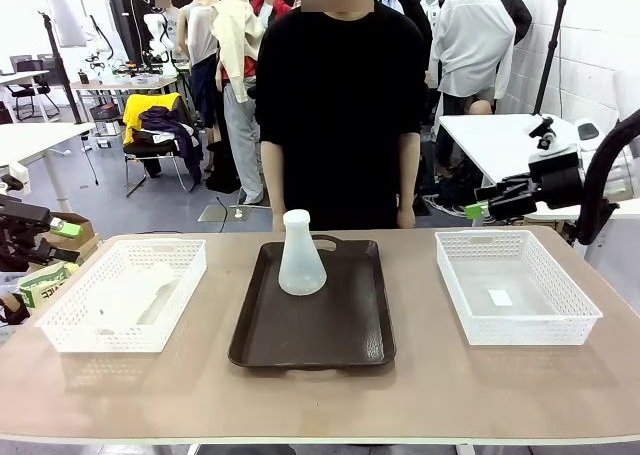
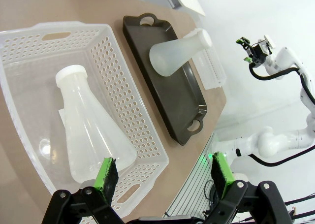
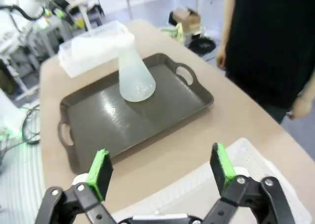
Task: Prepare the laboratory tools.
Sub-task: Pick up the Big flask that the person points to.
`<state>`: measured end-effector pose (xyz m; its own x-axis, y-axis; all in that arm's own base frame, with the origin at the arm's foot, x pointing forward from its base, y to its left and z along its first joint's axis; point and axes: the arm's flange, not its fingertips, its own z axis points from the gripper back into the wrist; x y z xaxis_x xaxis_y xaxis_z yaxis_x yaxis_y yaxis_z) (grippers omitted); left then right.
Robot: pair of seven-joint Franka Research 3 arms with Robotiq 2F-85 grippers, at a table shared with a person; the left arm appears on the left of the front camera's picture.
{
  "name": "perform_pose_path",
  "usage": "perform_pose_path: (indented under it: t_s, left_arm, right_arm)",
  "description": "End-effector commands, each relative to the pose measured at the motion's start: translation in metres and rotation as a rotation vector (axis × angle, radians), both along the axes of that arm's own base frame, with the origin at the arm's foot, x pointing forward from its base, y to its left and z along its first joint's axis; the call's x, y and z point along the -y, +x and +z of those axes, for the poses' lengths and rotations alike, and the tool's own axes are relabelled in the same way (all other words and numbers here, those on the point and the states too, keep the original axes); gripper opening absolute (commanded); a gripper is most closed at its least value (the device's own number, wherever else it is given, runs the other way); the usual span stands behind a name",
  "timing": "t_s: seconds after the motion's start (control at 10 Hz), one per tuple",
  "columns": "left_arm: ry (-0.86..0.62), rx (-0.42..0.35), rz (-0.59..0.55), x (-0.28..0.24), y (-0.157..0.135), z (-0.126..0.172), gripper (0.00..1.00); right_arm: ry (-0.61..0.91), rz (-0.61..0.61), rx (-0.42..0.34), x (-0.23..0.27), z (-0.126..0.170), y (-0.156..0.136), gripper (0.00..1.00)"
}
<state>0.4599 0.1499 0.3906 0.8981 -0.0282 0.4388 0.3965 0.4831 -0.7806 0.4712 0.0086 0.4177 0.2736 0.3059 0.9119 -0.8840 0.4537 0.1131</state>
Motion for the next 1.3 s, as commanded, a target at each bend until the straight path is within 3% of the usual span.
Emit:
perform_pose_path:
  t_s: [0.0,0.1,0.2,1.2]
  left_arm:
    - [0.005,0.002,-0.004,-0.0013,-0.0011,0.0019,1.0]
    - [0.005,0.002,-0.004,-0.0013,-0.0011,0.0019,1.0]
    - [0.005,0.002,-0.004,-0.0013,-0.0011,0.0019,1.0]
    - [0.005,0.002,-0.004,-0.0013,-0.0011,0.0019,1.0]
  right_arm:
    - [0.047,-0.001,0.037,-0.0014,-0.0063,-0.0018,1.0]
    - [0.051,-0.006,0.074,-0.0065,-0.0096,0.0041,1.0]
    - [0.018,-0.008,0.003,0.0016,-0.0022,-0.0008,1.0]
    - [0.018,-0.008,0.003,0.0016,-0.0022,-0.0008,1.0]
